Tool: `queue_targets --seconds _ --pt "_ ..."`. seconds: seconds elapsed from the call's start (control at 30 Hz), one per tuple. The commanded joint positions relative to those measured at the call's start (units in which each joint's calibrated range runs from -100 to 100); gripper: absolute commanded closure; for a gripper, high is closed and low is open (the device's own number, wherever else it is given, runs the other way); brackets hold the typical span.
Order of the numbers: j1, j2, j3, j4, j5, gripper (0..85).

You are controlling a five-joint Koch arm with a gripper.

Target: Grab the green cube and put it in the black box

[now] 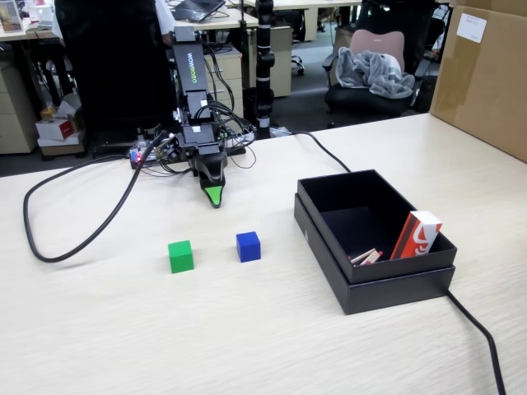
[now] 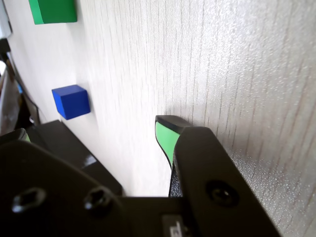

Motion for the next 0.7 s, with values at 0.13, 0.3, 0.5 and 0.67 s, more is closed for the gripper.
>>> queue_targets --seconds 0.13,0.3,0.5,0.67 --pt "0.6 -0.1 -0.4 -2.8 -0.4 38.2" --pt "0.7 -0.1 -0.4 -2.8 -0.5 38.2" --pt "0.6 -0.1 -0.4 -2.9 -0.6 38.2" --pt "0.6 -0.2 0.3 -3.1 -1.2 38.2"
